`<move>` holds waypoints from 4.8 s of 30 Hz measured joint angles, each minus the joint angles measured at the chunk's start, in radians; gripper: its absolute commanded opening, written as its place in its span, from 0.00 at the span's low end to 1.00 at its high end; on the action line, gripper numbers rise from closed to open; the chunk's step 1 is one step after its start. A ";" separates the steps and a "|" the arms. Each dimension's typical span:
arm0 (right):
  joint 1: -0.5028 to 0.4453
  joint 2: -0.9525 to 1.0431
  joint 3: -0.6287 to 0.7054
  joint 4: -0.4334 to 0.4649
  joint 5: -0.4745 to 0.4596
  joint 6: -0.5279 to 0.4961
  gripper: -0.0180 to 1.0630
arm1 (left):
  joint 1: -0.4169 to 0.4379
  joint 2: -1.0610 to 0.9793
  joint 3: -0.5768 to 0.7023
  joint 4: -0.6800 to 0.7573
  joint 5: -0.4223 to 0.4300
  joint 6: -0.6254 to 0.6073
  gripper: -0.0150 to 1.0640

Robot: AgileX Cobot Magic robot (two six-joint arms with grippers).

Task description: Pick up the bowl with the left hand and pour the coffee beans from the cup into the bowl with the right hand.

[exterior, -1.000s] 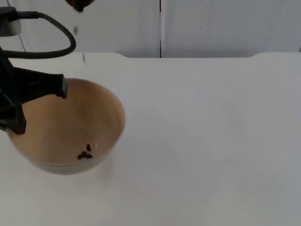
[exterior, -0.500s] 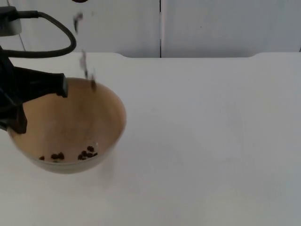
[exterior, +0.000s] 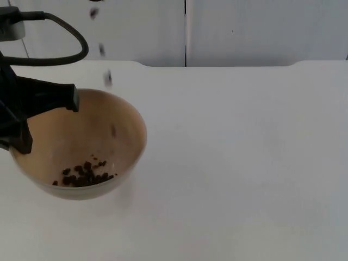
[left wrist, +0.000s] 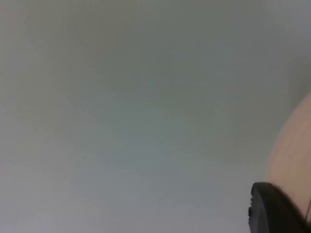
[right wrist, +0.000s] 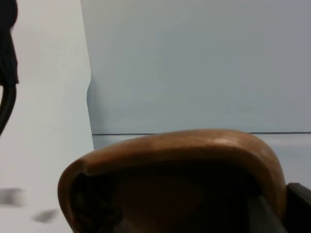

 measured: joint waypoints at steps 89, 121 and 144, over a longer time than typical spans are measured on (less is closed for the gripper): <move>-0.260 0.000 0.000 0.589 -0.016 0.101 0.02 | 0.000 0.000 0.000 -0.002 -0.010 0.000 0.01; -0.624 0.000 0.018 1.103 0.024 0.098 0.02 | 0.000 0.000 0.000 -0.073 -0.085 0.105 0.01; -0.746 0.000 0.525 1.139 -0.257 0.147 0.02 | 0.000 0.300 -0.002 -0.131 -0.250 0.170 0.01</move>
